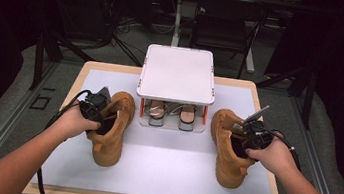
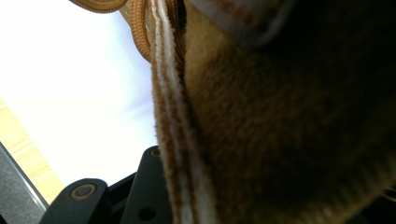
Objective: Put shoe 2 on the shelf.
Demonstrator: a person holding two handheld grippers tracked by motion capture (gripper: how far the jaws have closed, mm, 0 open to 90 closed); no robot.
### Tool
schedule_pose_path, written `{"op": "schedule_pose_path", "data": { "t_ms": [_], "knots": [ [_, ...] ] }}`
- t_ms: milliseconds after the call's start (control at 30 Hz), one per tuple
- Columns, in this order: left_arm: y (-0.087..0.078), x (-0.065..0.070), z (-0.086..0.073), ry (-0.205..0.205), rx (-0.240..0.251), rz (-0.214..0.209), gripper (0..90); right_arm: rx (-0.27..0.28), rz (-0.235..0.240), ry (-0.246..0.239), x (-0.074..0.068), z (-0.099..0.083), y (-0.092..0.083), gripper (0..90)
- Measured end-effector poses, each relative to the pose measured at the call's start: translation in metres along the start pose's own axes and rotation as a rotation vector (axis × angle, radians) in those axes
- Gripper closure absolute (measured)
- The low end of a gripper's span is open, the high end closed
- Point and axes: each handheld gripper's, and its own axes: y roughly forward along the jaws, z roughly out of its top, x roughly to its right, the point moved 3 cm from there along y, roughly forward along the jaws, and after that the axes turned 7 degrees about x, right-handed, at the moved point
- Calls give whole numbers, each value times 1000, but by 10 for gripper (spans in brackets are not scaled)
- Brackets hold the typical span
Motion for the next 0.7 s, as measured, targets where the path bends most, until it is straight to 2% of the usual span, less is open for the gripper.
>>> {"op": "schedule_pose_path", "data": {
  "t_ms": [100,167,300,400,433,500,600,667,700],
  "knots": [
    [0,1,0,-10,6,18,760,12,-11,-5,-2,0,1,757],
    [0,1,0,-15,8,25,777,-6,-10,-18,-1,1,0,781],
    [0,1,0,-29,11,26,796,8,-27,-1,-4,1,1,803],
    [0,0,-1,-42,14,28,825,0,-21,3,-4,2,1,817],
    [0,0,-1,-45,13,28,832,-22,-22,-9,-3,2,-1,822],
    [-1,0,-1,-65,19,22,839,14,-23,18,-4,1,1,825],
    [-1,-1,-2,-85,23,13,848,3,-14,13,-3,1,-1,829],
    [-1,-3,-2,-108,23,7,852,20,-4,43,-1,0,0,835],
    [-1,-4,-2,-115,23,1,854,11,-4,39,-1,1,-1,838]
  ]
}}
